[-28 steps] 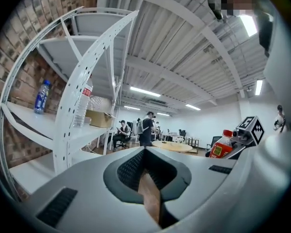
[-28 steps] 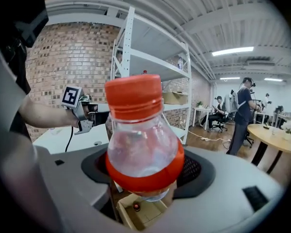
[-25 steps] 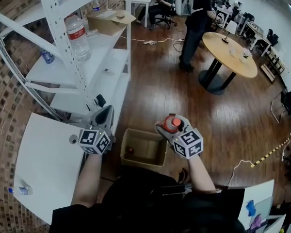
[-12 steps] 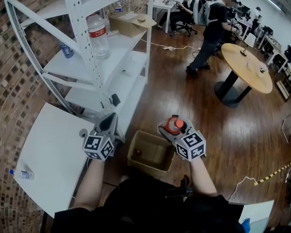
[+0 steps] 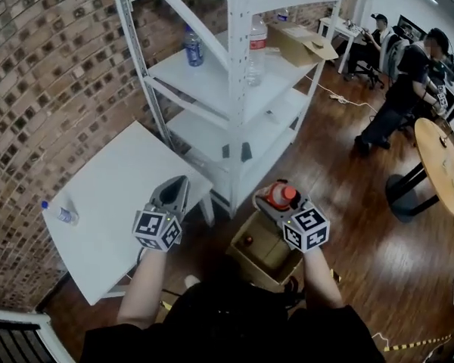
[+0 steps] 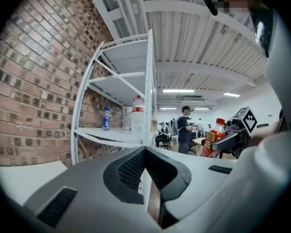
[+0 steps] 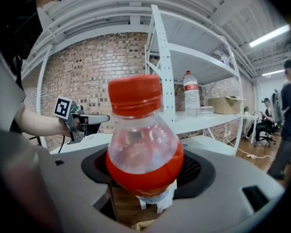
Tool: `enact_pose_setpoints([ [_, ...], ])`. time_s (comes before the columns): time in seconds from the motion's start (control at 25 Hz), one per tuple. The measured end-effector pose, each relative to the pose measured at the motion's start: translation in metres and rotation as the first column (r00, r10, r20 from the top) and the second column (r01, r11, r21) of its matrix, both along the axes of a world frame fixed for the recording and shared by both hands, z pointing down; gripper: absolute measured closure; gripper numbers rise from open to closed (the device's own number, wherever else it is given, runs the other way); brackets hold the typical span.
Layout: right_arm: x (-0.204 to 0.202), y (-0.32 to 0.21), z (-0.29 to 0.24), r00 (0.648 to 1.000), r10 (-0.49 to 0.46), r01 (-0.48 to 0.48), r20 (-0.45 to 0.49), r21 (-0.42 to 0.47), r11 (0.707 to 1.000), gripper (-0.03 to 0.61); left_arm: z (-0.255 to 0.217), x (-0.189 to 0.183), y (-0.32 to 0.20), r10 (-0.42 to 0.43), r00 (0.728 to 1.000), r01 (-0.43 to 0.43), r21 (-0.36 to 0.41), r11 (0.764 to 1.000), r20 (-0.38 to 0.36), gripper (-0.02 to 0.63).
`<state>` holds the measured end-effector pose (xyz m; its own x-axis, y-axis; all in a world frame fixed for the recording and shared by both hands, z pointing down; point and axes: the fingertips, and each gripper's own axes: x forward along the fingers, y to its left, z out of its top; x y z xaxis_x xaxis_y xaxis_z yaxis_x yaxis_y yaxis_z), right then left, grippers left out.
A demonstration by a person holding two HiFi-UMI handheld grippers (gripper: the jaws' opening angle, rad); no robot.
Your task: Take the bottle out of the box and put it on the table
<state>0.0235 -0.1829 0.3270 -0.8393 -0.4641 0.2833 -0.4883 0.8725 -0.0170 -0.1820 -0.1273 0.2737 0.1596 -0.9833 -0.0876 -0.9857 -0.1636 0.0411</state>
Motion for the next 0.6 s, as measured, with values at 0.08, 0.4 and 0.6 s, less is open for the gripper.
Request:
enact_pose_setpoints([
  [0.08,-0.036,0.003,-0.004,0.999,-0.052,0.052,-0.005,0.014,0.999,0.248,-0.005,-0.027,0.015,-0.044,0.999,0.043,0.012,0.999,0.025,0.61],
  [0.4,-0.175,0.026,-0.023,0.961,-0.274,0.275,-0.022,0.022,0.961,0.247,-0.009,-0.142,0.067,-0.249,0.967,0.246,0.057,0.968,0.056,0.609],
  [0.6,-0.254,0.04,-0.03,0.929,-0.369,0.37,-0.037,0.037,0.928,0.247,-0.006,-0.213,0.106,-0.364,0.931,0.361,0.07,0.93,0.022,0.609],
])
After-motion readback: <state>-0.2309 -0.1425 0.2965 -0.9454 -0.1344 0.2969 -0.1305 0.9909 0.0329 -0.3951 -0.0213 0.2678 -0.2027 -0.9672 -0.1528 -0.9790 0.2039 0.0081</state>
